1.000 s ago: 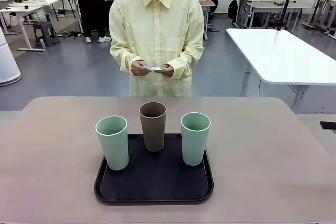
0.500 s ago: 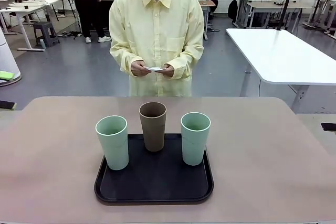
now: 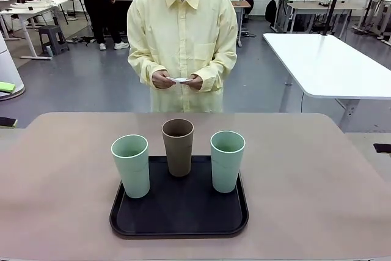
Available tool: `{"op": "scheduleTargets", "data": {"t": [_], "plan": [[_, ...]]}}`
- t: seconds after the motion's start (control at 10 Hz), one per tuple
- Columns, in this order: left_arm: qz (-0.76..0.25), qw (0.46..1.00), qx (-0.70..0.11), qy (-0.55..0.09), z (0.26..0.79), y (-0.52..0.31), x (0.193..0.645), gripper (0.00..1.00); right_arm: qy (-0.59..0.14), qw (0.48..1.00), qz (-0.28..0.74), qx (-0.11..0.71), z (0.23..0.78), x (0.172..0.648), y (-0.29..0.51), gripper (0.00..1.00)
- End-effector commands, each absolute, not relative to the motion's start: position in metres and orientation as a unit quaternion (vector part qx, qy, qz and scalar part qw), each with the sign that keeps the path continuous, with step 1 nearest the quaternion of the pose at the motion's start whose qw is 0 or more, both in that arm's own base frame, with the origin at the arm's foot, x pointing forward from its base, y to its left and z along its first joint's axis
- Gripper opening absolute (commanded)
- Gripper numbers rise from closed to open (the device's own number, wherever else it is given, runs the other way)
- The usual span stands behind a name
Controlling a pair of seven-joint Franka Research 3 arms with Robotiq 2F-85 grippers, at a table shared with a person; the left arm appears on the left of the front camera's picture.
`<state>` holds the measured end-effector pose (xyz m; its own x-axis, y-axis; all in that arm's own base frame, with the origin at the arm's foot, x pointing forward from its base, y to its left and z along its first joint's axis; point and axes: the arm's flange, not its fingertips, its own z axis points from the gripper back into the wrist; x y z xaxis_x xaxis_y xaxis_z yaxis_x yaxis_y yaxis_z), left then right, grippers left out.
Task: Place coasters on the table and set cups on them.
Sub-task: Pick up one Reusable plastic cup and place it on a coaster set by the human.
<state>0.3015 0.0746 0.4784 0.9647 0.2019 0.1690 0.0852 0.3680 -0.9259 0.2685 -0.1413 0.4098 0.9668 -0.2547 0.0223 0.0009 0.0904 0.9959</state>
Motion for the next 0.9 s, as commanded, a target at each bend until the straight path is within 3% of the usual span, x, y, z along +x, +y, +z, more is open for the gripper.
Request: {"op": "scheduleTargets", "data": {"t": [0.0,0.8], "plan": [[0.026,0.817,-0.561,-0.128,0.4751,0.0772,0.2977,1.0,-0.096,0.73,-0.087,0.671,0.4097,0.2683,-0.1418,1.0],[0.026,0.817,-0.561,-0.128,0.4751,0.0772,0.2977,1.0,-0.096,0.73,-0.087,0.671,0.4097,0.2683,-0.1418,1.0]]}}
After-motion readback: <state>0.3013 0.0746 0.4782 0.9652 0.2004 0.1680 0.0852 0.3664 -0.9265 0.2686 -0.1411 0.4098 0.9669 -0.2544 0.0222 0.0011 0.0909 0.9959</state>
